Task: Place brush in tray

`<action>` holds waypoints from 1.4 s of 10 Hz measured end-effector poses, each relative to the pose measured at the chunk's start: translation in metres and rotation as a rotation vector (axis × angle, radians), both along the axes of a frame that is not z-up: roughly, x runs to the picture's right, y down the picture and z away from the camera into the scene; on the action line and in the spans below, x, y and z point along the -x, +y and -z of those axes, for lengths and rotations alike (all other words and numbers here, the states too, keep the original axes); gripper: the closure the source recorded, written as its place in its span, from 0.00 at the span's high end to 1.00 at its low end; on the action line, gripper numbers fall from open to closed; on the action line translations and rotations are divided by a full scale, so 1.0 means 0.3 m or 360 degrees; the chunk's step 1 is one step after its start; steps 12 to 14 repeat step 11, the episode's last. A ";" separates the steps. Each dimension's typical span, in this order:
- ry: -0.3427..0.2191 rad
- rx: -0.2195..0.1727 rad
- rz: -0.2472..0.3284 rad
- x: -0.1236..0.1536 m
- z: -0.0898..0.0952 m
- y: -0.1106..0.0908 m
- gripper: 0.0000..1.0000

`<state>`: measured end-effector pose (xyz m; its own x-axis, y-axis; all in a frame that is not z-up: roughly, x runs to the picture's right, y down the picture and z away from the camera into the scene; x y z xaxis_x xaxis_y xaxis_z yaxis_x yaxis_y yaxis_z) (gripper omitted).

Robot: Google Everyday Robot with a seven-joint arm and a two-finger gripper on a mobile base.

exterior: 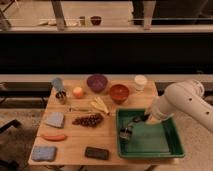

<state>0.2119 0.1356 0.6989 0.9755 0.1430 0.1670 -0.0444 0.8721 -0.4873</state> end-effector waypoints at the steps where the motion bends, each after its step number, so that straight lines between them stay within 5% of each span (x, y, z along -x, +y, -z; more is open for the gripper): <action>1: -0.0009 0.0001 0.0013 0.021 -0.016 0.009 0.52; 4: 0.0018 -0.0032 0.0010 0.019 -0.024 0.014 0.78; 14: 0.0126 -0.0061 0.0069 0.007 -0.014 0.009 0.80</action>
